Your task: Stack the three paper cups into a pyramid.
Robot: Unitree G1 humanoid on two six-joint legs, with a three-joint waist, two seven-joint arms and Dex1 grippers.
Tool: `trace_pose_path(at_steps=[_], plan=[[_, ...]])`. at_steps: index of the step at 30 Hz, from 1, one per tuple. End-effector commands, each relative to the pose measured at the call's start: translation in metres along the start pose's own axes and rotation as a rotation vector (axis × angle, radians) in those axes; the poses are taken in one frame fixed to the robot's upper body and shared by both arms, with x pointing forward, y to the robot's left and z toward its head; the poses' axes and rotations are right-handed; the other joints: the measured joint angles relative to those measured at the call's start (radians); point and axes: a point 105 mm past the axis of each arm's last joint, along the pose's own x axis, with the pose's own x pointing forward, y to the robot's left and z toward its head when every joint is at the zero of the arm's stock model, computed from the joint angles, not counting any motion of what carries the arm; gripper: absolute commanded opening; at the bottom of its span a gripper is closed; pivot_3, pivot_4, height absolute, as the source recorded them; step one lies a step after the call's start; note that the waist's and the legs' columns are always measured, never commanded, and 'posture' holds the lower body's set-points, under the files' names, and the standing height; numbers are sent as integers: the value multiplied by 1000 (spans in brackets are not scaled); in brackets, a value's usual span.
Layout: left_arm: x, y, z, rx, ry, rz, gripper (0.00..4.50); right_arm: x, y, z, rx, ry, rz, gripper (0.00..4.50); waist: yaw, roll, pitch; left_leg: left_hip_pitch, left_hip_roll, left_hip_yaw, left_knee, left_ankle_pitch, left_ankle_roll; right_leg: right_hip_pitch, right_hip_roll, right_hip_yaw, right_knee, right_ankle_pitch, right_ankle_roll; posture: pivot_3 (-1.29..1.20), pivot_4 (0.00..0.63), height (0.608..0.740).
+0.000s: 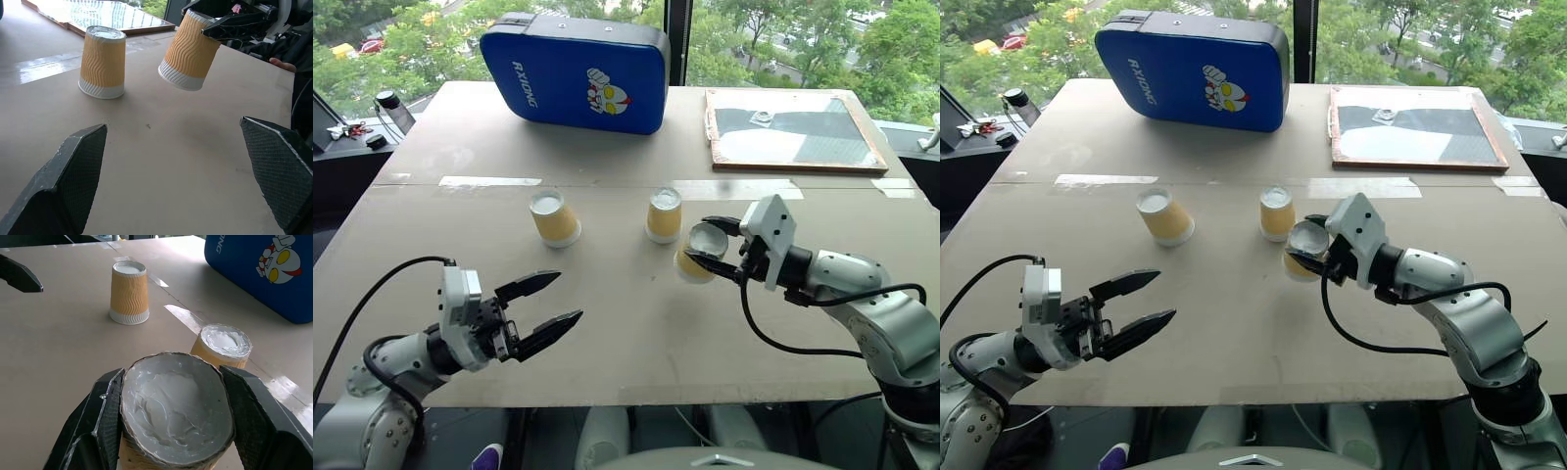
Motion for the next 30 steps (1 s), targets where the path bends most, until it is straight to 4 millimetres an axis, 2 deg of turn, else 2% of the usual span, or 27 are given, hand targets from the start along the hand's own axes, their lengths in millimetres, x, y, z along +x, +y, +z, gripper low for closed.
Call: trace_pose_path(at_steps=[1, 5, 10, 22, 30], plan=[[-1, -7, 10, 31, -35, -18, 4500, 2, -6, -3, -52, 20, 2, 2347, -1, 0, 0, 0, 0, 0, 0, 0, 0, 0, 0, 0, 0, 0, 0, 0, 150, 740], [-2, -13, 9, 23, -30, -28, 4500, 2, -11, -14, -62, 62, -8, 2347, -3, 0, 0, 0, 0, 0, 0, 0, 0, 0, 0, 0, 0, 0, 0, 0, 150, 740], [-4, -15, 9, 17, -32, -29, 4500, 2, -16, -20, -59, 88, -25, 2347, -4, 0, 0, 0, 0, 0, 0, 0, 0, 0, 1, 0, 1, 0, 0, 0, 150, 740], [-2, -17, 11, 9, -42, -26, 4500, 4, -24, -18, -47, 91, -30, 2347, -4, 0, 0, 0, 0, 0, 0, 0, 0, 0, 1, 0, 1, 0, 0, 0, 150, 740], [-1, -17, 11, 1, -49, -15, 4500, 16, -37, -13, -48, 69, -36, 2347, -5, 0, 0, 0, 0, 0, 0, 0, 0, -1, 1, 0, 1, 0, 0, 0, 150, 740]])
